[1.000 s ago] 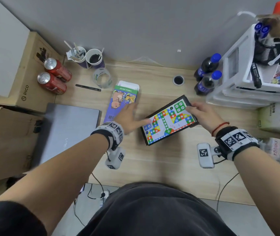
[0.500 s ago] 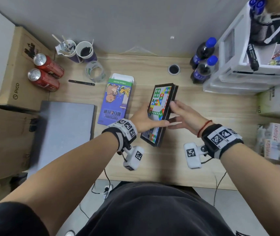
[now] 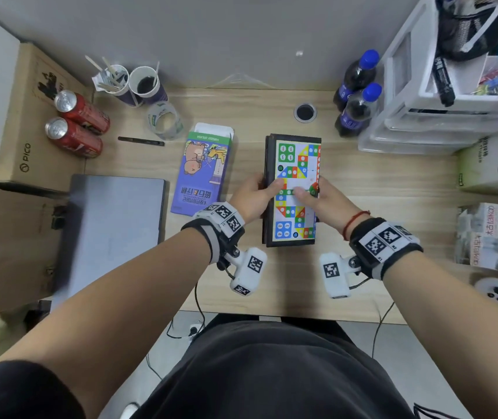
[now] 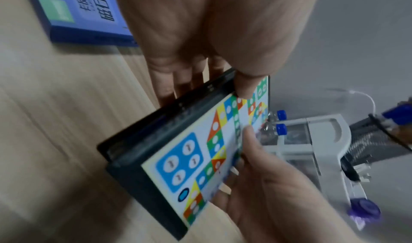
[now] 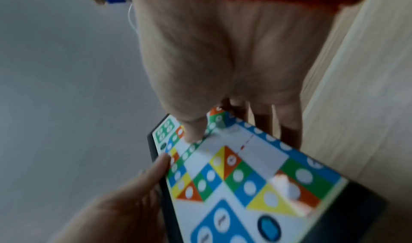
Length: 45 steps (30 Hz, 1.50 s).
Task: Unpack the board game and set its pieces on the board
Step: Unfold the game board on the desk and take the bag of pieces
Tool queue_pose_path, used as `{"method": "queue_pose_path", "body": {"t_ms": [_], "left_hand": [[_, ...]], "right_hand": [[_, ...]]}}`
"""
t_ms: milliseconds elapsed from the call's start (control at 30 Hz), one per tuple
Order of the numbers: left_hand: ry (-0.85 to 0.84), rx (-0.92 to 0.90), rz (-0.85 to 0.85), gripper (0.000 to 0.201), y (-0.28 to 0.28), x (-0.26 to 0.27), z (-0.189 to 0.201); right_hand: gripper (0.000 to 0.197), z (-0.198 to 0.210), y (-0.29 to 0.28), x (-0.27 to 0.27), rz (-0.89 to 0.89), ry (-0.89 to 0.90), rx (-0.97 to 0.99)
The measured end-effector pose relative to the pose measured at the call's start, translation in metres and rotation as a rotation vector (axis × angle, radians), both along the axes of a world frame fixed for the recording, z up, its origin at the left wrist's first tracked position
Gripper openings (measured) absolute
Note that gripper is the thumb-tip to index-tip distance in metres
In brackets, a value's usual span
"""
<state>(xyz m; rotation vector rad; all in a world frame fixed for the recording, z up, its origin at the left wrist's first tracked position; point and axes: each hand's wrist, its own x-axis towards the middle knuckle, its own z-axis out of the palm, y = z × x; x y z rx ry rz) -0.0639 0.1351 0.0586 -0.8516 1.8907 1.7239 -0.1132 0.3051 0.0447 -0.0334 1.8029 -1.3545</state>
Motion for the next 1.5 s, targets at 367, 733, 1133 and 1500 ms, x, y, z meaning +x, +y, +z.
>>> {"method": "queue_pose_path", "body": {"t_ms": [367, 733, 1133, 1500], "left_hand": [[0.024, 0.304, 0.018, 0.048, 0.001, 0.006, 0.013], [-0.004, 0.526, 0.0, 0.067, -0.007, 0.011, 0.004], [-0.185, 0.429, 0.269, 0.028, -0.021, -0.001, -0.014], [0.331, -0.643, -0.5, 0.084, -0.005, 0.013, -0.034]], "right_hand": [[0.073, 0.009, -0.008, 0.011, 0.044, -0.141, -0.048], [0.067, 0.01, 0.005, 0.011, 0.077, -0.281, -0.243], [0.029, -0.003, 0.018, 0.006, -0.388, -0.334, -0.158], [0.021, -0.013, 0.032, 0.005, -0.466, -0.255, -0.162]]}}
